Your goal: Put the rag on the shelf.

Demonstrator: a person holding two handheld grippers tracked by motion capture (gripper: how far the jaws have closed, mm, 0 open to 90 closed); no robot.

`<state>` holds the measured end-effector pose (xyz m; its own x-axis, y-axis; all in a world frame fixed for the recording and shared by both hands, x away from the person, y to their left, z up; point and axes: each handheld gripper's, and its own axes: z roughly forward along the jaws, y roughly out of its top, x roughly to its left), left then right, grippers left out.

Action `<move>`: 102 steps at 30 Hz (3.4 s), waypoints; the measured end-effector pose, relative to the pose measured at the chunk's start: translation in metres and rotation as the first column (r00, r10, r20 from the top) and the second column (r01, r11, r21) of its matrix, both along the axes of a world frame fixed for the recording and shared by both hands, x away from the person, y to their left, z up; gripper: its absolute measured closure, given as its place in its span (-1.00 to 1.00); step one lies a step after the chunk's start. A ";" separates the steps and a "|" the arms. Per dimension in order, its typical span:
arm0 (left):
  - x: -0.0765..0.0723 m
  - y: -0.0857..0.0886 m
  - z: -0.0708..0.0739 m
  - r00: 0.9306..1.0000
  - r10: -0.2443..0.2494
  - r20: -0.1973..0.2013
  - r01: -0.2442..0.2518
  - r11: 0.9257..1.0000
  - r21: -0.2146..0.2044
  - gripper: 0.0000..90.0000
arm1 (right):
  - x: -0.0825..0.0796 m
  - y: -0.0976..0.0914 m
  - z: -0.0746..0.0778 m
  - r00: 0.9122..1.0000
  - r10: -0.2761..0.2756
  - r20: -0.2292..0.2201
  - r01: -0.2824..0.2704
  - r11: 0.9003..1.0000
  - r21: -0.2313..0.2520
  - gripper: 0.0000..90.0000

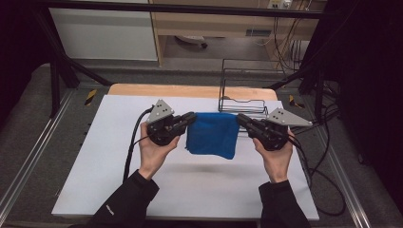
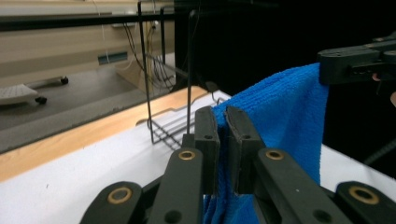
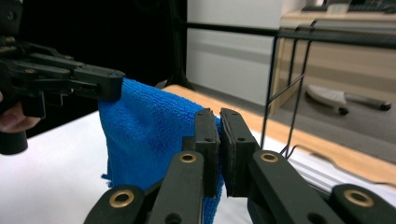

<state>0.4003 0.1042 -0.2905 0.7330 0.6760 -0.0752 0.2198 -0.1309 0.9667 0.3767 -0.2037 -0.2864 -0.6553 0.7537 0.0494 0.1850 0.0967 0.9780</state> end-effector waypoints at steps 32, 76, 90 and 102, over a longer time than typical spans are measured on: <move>0.038 -0.067 0.073 0.990 0.001 0.138 0.012 0.995 -0.099 0.86 | 0.010 -0.051 0.076 0.974 -0.169 0.153 0.164 0.986 0.040 0.92; 0.097 -0.113 0.142 0.973 0.058 0.225 -0.014 0.981 -0.196 0.86 | 0.070 -0.084 0.147 0.939 -0.270 0.212 0.260 0.963 0.072 0.92; 0.124 -0.120 0.143 0.970 0.079 0.229 -0.033 0.979 -0.199 0.86 | 0.101 -0.087 0.156 0.932 -0.292 0.214 0.283 0.956 0.073 0.92; 0.142 -0.120 0.130 0.970 0.081 0.230 -0.039 0.983 -0.181 0.86 | 0.123 -0.084 0.149 0.932 -0.297 0.209 0.297 0.954 0.035 0.92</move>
